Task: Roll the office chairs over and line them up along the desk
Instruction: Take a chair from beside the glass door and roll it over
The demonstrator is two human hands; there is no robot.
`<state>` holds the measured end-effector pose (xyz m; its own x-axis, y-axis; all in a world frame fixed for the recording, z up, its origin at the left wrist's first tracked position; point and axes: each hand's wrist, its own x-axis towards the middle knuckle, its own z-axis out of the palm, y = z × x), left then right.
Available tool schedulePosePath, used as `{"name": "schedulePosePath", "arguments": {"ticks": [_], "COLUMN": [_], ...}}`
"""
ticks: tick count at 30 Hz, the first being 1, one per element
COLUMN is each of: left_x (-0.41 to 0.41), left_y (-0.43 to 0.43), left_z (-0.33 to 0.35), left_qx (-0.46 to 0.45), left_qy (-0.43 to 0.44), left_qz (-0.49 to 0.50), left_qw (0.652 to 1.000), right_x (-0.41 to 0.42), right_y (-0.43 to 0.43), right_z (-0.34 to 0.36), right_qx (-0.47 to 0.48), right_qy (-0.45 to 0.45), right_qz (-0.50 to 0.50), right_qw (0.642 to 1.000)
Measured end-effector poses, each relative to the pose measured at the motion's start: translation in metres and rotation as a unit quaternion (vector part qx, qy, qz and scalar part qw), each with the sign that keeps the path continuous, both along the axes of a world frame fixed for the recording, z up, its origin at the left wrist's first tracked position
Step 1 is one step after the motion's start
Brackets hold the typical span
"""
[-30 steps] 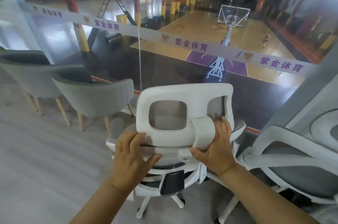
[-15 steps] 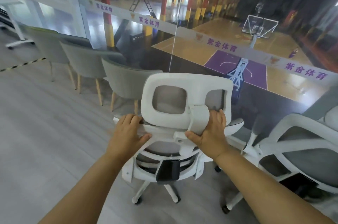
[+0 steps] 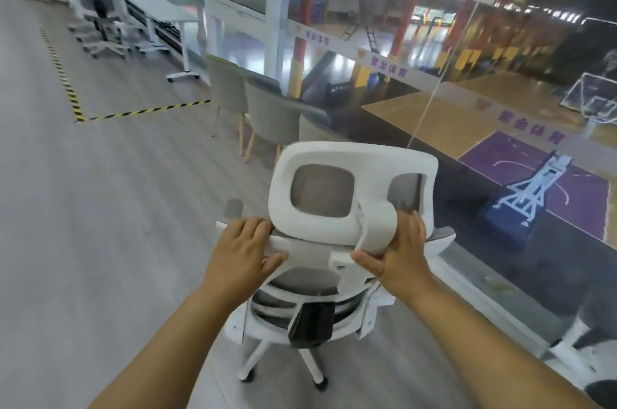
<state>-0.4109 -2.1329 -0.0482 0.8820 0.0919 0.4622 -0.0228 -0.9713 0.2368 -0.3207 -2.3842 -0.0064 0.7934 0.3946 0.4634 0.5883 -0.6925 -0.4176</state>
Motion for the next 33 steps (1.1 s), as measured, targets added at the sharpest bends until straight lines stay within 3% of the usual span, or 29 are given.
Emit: {"name": "schedulePosePath", "arguments": {"ticks": [16,19,22,24,33], "left_x": [0.040,0.062,0.080,0.092,0.141], "left_y": [0.258,0.318,0.379,0.417,0.601], "left_z": [0.002,0.008,0.011,0.013,0.014], "left_qx": [0.011,0.028,0.024,0.018,0.014], "left_qy": [0.041,0.067,0.096,0.116,0.131], "left_qz": [0.197,0.224,0.253,0.267,0.303], "left_qw": [0.979,0.972,0.962,0.956,0.944], "right_x": [0.125,0.164,0.211,0.236,0.297], "right_y": [0.305,0.365,0.421,0.460,0.657], "right_z": [-0.007,-0.003,0.001,0.001,-0.018], "right_qx": [0.011,-0.043,-0.172,-0.209,-0.171], "right_qy": [-0.056,-0.071,-0.122,-0.146,-0.163], "right_qz": [0.171,0.221,0.292,0.304,0.323], "right_qw": [0.984,0.972,0.933,0.918,0.917]}}
